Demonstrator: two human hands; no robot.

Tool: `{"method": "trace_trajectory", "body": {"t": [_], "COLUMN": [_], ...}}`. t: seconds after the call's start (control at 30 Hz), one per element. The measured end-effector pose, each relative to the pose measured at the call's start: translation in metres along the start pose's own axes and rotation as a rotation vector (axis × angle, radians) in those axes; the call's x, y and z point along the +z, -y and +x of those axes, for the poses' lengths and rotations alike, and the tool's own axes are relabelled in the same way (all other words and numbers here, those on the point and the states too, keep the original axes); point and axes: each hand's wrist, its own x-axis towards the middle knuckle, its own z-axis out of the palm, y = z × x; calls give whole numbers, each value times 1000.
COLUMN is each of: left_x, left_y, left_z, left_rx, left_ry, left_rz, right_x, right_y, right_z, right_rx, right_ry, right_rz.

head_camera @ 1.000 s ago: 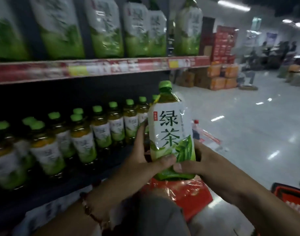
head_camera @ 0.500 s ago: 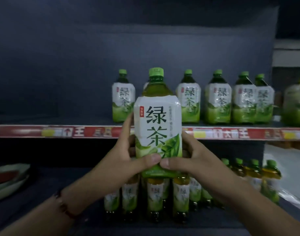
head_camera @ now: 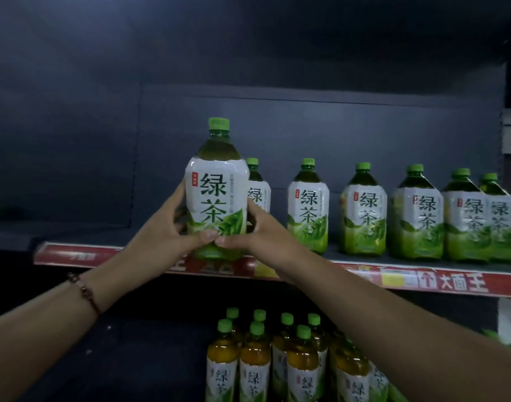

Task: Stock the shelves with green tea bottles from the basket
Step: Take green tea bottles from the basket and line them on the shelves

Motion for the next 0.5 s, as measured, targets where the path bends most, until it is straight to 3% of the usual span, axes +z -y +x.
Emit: {"method": "trace_trajectory", "body": {"t": [0.23, 0.5], "left_x": [-30, -47], "left_y": [34, 82], "left_z": [43, 60], "left_rx": [-120, -212], "left_ry": [-37, 11], "left_rz": [-65, 53], "right_x": [20, 48], "right_y": [-14, -45], "right_z": [69, 112], "right_rx": [27, 171], "right_ry": [-29, -60], "right_rz": [-126, -253]}}
